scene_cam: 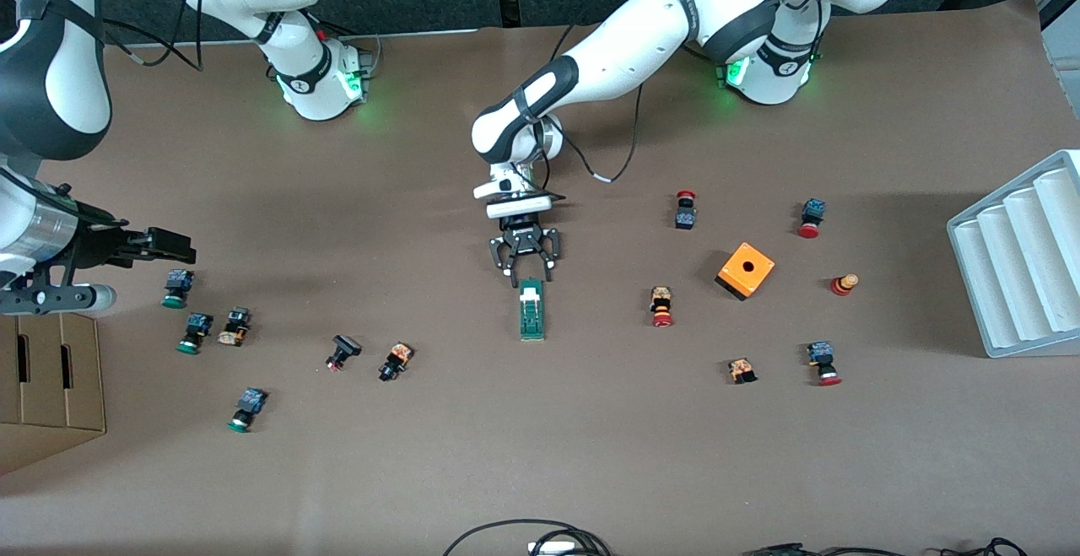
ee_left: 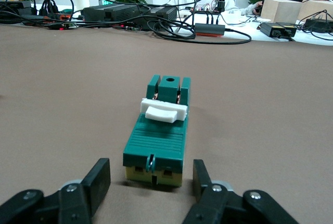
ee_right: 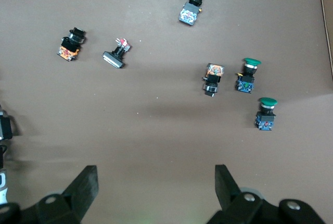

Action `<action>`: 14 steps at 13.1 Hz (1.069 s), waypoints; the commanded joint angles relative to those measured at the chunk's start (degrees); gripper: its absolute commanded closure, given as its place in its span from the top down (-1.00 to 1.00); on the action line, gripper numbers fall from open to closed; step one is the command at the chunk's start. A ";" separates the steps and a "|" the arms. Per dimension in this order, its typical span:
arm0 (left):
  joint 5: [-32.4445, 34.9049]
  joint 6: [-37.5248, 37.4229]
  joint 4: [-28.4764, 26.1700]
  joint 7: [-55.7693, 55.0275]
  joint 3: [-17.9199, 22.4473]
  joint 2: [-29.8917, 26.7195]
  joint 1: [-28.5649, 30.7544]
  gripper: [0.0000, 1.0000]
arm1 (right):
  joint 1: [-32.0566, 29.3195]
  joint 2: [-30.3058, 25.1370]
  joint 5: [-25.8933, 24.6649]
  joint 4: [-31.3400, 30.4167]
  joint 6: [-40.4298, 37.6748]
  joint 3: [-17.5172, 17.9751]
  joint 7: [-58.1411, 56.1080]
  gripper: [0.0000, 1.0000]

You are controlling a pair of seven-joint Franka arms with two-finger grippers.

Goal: Close load switch with both arms
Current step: 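Lower the left gripper and grasp the green switch base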

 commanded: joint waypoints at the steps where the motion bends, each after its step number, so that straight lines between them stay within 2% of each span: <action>1: 0.61 -0.43 0.21 -1.85 0.47 0.61 -0.70 -0.07 | 0.02 0.56 3.11 1.20 1.21 -0.20 0.09 1.00; 3: 0.44 -0.43 0.30 -1.85 0.47 0.43 -0.70 -0.39 | 0.19 1.27 3.93 1.20 1.91 -0.20 0.09 1.00; 10: 0.52 -0.43 0.39 -1.85 0.47 0.52 -0.70 -0.45 | 1.69 3.37 4.10 1.20 4.73 0.06 0.00 1.00; 14: 0.52 -0.34 0.39 -1.76 0.47 0.52 -0.70 -0.45 | 6.95 6.09 4.37 1.29 9.47 0.24 -0.09 1.00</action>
